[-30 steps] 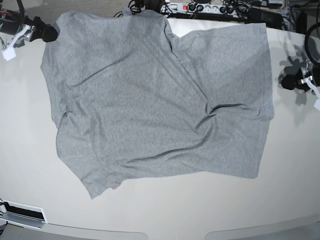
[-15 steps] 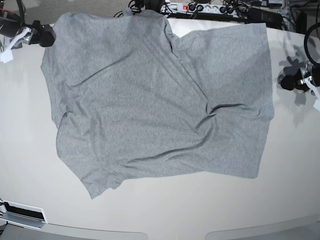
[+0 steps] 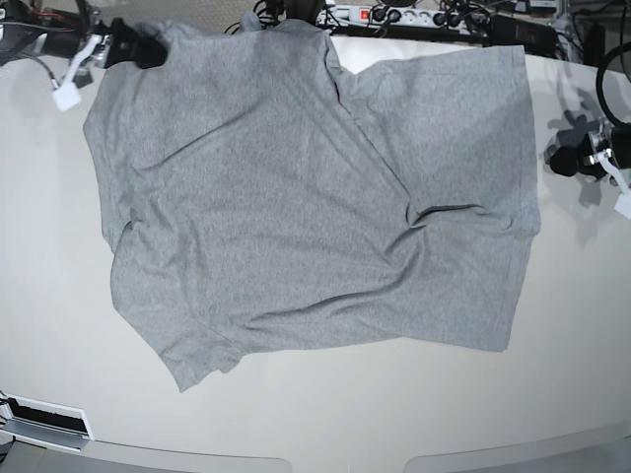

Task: Layout the t-shirt on the table in an organized manner, then fold the t-shirt properly
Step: 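Grasp the collar-side corners of the shirt with both grippers, then lift the shirt by both corners and stretch it taut between grippers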

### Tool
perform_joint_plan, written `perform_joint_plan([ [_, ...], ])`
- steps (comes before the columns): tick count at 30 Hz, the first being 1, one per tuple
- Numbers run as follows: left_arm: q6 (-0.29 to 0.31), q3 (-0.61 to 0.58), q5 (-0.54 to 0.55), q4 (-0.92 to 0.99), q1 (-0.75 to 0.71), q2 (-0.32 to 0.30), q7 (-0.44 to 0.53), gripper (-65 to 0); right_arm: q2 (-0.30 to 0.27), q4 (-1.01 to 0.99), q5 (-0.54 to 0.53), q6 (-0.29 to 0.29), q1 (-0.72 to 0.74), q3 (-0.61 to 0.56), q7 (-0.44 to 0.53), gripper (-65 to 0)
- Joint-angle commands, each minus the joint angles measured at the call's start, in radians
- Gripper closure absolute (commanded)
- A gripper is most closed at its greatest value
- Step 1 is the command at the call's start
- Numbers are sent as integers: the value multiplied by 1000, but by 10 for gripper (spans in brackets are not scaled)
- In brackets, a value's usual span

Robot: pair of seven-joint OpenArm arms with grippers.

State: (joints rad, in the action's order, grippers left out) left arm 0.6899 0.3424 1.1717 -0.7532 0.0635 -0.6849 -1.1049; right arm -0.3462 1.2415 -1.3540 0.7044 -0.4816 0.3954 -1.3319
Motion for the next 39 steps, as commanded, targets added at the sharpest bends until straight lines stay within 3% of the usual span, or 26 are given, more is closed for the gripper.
perform_joint_plan([
  [1,8,8,19,-13,11,-30,-3,0,-8,3,44,-6,-8,-17,-15,-419],
  [4,8,8,23,-13,7,-30,-11,0,-9,3,42,-6,-5,-42,-8,-406],
  [5,8,8,36,-13,2,-30,-17,0,-9,3,36,-6,-3,-42,0,-371],
  [7,8,8,87,-13,-12,-30,-53,0,-19,3,12,-6,-3,-40,8,-229],
  [9,8,8,155,-13,-29,-30,-111,0,-34,11,-16,-6,-3,-39,6,-34],
  [10,8,8,195,-13,-39,-31,-139,0,-41,16,-24,-6,-3,-39,5,0],
  [13,8,8,293,-13,-79,-33,-184,0,-59,36,-36,-6,-3,-39,6,0],
  [21,8,8,304,-13,-212,-21,-154,0,-72,89,-37,-6,-3,-39,10,0],
  [22,8,8,304,-13,-219,-20,-153,-51,-72,101,-37,-6,-3,-39,10,0],
  [25,8,8,300,-13,-238,-16,-157,-323,-72,142,-36,-6,-3,-39,10,0],
  [27,8,8,301,-13,-250,-13,-158,-415,-72,163,-34,-6,-3,-39,9,0],
  [33,8,8,301,-13,-254,22,-233,-418,-72,213,-33,-6,-3,-39,9,0],
  [39,8,4,279,-13,-257,42,-240,-418,-72,223,-33,-6,-3,-39,10,0],
])
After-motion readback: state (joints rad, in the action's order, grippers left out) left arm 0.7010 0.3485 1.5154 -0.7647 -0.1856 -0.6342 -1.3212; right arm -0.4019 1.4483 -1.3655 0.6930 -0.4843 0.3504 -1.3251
